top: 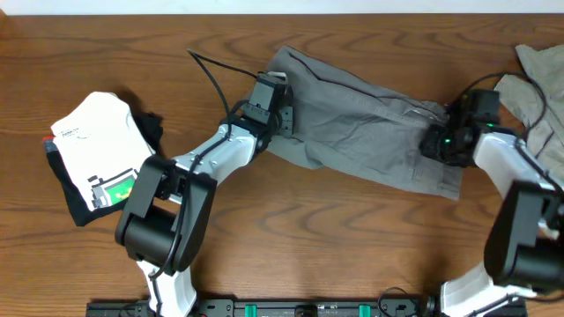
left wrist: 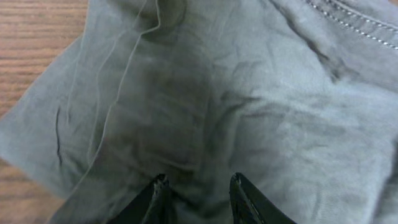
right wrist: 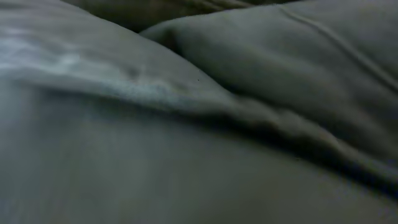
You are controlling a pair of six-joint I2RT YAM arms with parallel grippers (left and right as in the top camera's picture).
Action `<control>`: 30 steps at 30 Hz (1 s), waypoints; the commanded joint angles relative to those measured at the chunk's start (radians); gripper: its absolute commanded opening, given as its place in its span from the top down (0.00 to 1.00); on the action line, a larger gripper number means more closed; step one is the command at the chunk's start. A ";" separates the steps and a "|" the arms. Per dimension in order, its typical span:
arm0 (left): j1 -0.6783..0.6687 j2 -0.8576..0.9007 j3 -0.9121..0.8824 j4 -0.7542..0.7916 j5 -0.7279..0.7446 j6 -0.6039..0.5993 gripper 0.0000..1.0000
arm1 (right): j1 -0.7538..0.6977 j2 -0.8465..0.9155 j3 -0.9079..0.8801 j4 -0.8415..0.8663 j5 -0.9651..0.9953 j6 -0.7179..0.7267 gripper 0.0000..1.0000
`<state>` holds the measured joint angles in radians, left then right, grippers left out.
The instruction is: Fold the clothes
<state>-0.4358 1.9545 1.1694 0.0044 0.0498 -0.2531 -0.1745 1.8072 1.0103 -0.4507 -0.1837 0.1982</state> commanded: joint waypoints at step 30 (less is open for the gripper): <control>-0.002 -0.033 0.010 -0.891 0.159 -0.085 0.87 | 0.016 0.109 -0.010 -0.561 0.075 -0.004 0.59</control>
<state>-0.4397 1.9388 1.2053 -0.8791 0.2096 -0.3176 -0.1688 1.8465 1.0603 -0.9970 -0.1822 0.1867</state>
